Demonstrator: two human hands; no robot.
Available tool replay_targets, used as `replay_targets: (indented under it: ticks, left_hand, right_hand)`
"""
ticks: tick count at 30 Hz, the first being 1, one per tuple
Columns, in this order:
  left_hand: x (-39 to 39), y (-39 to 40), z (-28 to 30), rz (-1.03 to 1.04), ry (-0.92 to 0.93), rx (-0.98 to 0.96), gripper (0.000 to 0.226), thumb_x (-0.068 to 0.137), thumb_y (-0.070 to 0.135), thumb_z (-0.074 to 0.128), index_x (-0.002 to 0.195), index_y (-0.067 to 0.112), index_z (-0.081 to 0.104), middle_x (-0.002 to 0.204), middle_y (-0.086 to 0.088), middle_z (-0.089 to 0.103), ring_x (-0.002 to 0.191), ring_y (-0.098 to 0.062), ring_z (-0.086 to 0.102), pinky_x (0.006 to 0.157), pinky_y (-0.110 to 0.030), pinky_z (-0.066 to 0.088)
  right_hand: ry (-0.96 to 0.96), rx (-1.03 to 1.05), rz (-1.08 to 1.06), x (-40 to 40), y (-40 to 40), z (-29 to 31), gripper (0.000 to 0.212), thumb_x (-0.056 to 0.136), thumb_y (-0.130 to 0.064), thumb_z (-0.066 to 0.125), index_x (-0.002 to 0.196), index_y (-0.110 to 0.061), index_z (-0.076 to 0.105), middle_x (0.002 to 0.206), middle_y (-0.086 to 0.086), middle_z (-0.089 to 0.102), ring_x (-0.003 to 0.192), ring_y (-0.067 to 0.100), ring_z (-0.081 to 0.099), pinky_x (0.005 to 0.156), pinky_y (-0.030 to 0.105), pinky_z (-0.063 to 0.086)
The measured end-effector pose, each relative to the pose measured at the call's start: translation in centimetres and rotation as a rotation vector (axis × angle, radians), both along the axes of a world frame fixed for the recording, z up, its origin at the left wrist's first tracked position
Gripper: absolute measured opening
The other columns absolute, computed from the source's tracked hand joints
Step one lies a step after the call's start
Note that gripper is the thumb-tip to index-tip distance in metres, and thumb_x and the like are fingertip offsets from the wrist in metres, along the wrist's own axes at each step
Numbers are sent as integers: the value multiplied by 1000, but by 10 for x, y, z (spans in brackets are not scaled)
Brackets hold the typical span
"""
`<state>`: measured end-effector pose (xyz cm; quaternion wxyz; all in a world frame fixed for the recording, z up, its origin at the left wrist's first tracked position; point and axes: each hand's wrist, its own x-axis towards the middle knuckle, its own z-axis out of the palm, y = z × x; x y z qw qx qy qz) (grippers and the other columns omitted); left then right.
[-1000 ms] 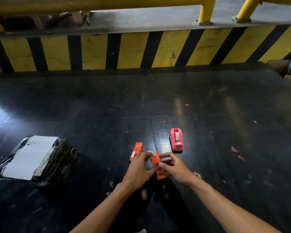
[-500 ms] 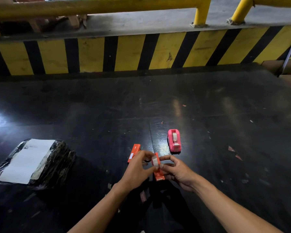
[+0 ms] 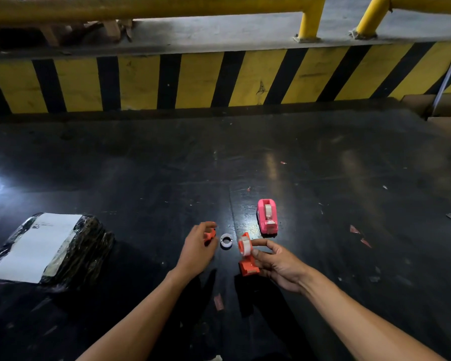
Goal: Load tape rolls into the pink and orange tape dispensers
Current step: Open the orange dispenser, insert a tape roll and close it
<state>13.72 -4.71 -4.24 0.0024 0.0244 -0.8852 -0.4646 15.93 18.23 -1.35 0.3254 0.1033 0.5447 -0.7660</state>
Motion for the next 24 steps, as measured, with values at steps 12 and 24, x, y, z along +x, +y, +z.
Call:
replay_targets:
  ticks: [12,24]
  left_hand:
    - [-52,-6,-29,51,-380,-321,54,93,31,50,145,35,38,127,-23,51,113,-42,53,98,-49,51]
    - [5,20,46,14,-590,623,43,91,14,67,127,35,58,117,-22,71,94,-31,73,75,-39,61]
  right_hand:
    - [-3,25,-31,-4,12,3,36,87,-7,65,122,-8,55,87,8,74,66,14,66,60,24,56]
    - [-1,0,-34,-3,-1,6,41,88,-8,65,125,-22,55,82,5,73,63,12,63,59,23,54]
